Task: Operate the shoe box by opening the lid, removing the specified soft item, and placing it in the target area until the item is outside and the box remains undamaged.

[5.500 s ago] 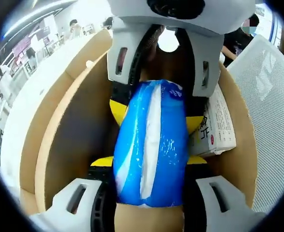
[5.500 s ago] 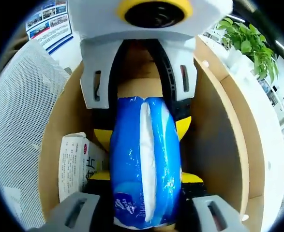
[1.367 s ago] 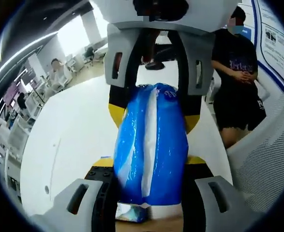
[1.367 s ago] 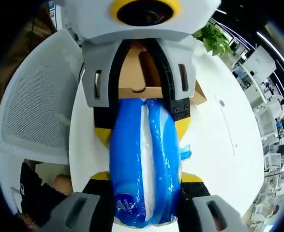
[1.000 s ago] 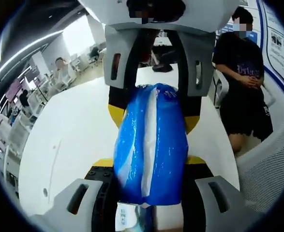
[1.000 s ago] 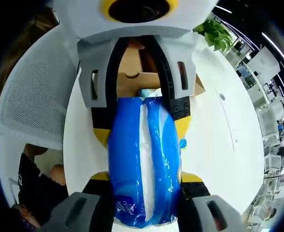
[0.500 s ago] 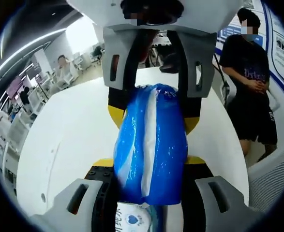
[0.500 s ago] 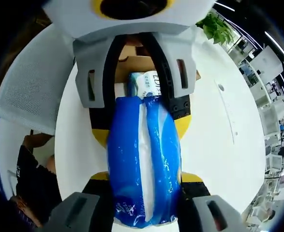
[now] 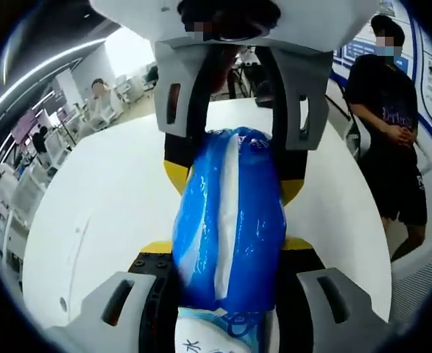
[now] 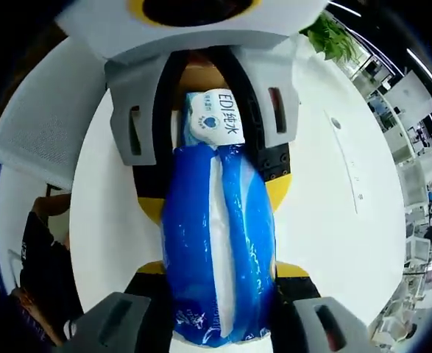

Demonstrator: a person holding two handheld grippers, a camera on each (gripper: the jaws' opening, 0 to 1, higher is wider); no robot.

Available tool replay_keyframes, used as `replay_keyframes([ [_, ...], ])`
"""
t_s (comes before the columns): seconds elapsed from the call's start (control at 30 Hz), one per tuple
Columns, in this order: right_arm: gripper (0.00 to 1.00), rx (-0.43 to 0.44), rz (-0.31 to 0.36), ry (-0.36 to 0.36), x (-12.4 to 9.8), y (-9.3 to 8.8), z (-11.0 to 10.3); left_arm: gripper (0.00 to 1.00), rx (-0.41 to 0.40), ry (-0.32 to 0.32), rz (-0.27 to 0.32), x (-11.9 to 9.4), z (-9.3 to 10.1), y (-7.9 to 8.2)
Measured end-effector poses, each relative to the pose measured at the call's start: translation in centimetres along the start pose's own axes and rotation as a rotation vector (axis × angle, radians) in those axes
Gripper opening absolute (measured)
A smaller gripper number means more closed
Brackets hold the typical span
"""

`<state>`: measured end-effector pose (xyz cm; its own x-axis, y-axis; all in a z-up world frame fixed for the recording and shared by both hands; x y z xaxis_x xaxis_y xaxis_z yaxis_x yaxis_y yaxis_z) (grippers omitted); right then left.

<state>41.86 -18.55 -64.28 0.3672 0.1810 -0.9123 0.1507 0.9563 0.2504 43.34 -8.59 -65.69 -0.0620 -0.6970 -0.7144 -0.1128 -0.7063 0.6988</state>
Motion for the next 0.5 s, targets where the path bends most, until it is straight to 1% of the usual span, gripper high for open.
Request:
replay_keyframes([
  [0.5,0.49,0.002,-0.008,0.021,2.0,-0.7,-0.1,0.51,-0.024,-0.004,-0.019,1.7,-0.4,-1.2],
])
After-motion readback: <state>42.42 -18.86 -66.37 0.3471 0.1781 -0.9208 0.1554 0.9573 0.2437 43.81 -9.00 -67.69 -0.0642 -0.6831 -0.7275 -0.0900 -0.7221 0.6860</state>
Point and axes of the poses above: the point that each gripper's makers call its tool centre point, and the gripper's own axes: x roughly forward along the fingers, z roughly to its right, y roughly out of its top, the point moved 9 cm from there along -x, roughly backward along the fingers, and after that the axes turned 10 degrees about -y, right-handed, at the moved point
